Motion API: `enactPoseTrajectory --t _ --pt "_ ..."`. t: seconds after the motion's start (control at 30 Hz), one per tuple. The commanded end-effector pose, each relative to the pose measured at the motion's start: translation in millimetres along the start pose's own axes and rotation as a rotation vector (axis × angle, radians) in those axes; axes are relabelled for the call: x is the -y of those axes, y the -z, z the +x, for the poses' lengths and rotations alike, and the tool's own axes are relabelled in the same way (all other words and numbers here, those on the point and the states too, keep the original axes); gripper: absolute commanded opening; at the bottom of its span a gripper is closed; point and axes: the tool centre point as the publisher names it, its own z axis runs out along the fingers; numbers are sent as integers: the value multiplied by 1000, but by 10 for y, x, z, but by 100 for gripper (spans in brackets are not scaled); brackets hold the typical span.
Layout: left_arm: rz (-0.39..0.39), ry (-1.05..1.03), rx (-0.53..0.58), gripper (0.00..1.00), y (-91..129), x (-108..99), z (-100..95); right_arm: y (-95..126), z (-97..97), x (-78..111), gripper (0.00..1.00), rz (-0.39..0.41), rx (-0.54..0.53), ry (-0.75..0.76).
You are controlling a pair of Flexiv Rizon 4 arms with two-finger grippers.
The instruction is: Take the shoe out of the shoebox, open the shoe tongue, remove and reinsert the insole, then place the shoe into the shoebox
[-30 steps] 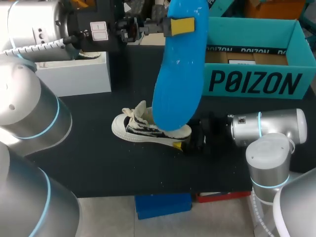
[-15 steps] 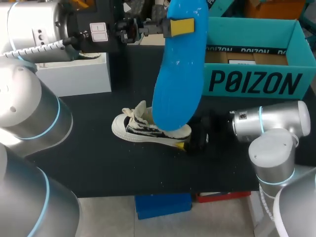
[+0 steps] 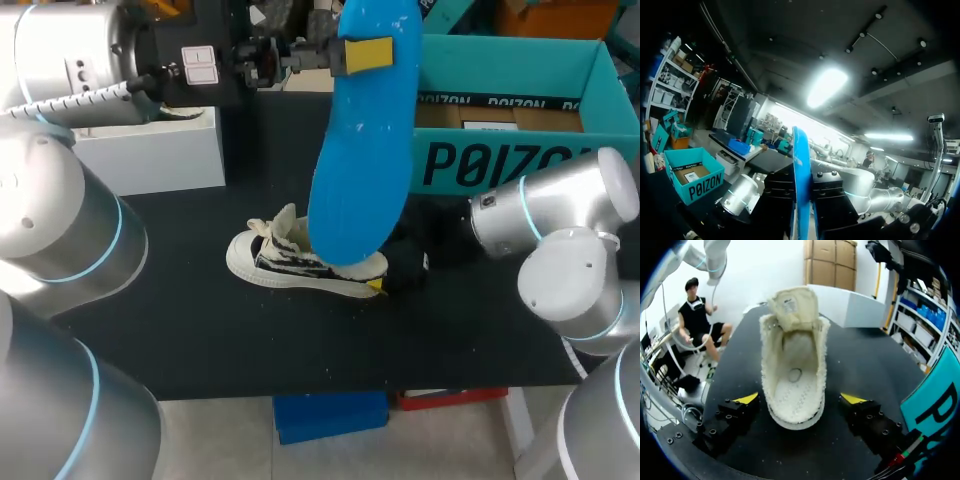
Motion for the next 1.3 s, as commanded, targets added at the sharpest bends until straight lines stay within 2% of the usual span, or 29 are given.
enactPoseTrajectory --t 0.03,0.23,0.7,0.9,1.3 --pt "-1 1 5 0 -10 -6 6 61 -18 -117 100 385 3 2" --pt "-1 1 5 0 -10 -6 6 90 -58 -188 100 548 7 15" --pt "-1 1 5 0 -10 -6 6 -4 -97 -251 100 823 6 77" --pt "-1 1 5 0 -10 -6 6 -50 -57 -289 100 888 16 90" --pt "-1 1 5 0 -10 -6 6 -139 -35 -255 100 931 0 85"
